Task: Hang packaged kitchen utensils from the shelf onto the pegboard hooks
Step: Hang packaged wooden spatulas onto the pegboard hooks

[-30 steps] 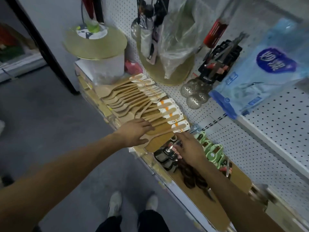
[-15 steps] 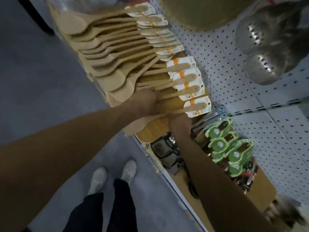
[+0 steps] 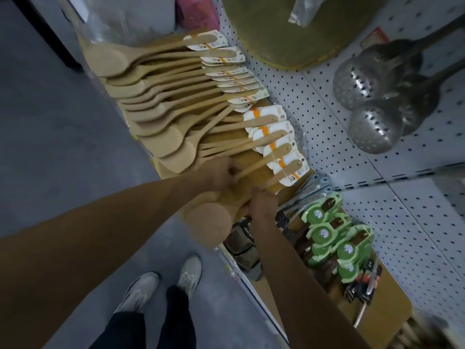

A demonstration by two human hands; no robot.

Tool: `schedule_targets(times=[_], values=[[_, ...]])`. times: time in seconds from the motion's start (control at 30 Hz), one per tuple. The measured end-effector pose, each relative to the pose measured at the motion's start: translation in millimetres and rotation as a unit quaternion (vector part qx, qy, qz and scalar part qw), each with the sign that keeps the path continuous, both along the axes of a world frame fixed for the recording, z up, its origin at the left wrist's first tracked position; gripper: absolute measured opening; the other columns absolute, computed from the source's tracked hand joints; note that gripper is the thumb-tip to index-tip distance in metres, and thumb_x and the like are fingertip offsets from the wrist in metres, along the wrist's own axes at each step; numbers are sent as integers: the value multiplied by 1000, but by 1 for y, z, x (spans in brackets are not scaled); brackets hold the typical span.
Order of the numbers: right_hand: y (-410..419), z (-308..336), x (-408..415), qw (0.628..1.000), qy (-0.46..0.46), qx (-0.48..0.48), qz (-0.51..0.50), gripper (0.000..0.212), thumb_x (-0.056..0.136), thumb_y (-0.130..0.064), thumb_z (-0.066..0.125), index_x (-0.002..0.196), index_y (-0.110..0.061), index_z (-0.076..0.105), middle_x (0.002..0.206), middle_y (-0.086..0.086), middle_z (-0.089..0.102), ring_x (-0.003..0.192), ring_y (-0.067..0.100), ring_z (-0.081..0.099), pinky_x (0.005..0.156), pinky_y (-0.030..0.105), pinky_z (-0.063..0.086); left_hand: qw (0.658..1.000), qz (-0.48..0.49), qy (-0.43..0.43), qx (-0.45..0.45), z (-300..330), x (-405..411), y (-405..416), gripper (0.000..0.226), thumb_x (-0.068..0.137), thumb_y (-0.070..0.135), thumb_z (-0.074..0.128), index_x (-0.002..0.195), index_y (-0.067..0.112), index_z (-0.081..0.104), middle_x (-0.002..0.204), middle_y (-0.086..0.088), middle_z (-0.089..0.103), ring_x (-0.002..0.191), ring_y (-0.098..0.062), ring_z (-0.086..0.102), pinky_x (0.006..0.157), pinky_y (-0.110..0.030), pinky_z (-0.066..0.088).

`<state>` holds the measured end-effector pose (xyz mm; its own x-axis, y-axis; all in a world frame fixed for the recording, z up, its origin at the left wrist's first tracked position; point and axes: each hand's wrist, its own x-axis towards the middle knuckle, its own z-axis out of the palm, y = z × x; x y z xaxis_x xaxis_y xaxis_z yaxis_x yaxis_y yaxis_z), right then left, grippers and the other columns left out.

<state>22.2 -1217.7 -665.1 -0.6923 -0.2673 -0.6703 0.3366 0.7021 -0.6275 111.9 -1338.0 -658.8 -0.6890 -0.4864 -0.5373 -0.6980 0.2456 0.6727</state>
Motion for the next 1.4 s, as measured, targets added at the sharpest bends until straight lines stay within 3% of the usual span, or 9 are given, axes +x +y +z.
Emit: schedule_targets(times=[0.27,0.37,0.47,0.6,0.7,0.8,0.97,1.13,1.4], values=[[64,96,27,993,-35,-58,-98,13,94,-15,62,84,-8,66,90,28,69,81,42,70,68,54,61,997,0,26,66,90,31,51,30,86,1,60,106,21,71,83,5,68,85,-17,63,76,-31,53],[95,137,43,988,-36,-85,-122,13,95,-6,60,84,-3,66,67,15,69,54,26,67,51,35,58,996,-40,21,72,133,47,74,26,88,6,66,107,22,70,88,2,67,86,-20,63,70,-31,50],[134,166,66,988,-15,-78,-134,21,88,-16,68,67,-17,71,77,14,73,64,30,70,54,42,58,996,-61,14,61,166,65,108,19,90,13,67,103,26,69,96,2,64,93,-20,63,77,-30,52],[199,218,103,974,-26,-111,-198,11,91,-5,63,79,-5,63,82,18,67,61,26,64,48,29,53,992,-110,48,47,211,82,165,17,90,6,65,89,22,71,101,-4,70,100,-23,64,80,-24,50],[250,253,120,953,-20,-165,-254,25,87,4,68,69,-2,52,74,25,63,53,27,61,43,30,49,985,-139,76,70,249,88,210,4,90,6,67,88,7,69,88,0,59,85,-16,56,63,-13,44],[300,298,128,943,3,-214,-255,28,76,-2,78,72,-3,51,64,21,62,47,28,62,42,32,50,977,-169,112,69,272,81,248,15,77,26,79,75,28,64,74,3,60,75,-20,61,74,-35,50],[385,345,121,916,122,-258,-281,26,89,10,62,73,-6,47,68,19,59,49,25,62,47,33,49,953,-226,156,128,319,63,317,22,89,6,72,89,21,56,71,0,57,47,-11,54,50,-29,47],[475,388,129,906,221,-219,-288,17,90,-3,66,95,9,56,84,31,64,65,24,68,62,51,55,925,-289,219,114,360,43,396,26,89,2,71,107,13,57,89,-19,62,65,-24,64,61,-42,58],[630,422,127,867,296,-233,-326,10,91,-8,67,95,-1,61,92,23,72,79,32,71,64,36,57,892,-313,313,94,410,11,537,17,92,16,70,106,20,61,91,0,67,76,-18,69,65,-40,61]])
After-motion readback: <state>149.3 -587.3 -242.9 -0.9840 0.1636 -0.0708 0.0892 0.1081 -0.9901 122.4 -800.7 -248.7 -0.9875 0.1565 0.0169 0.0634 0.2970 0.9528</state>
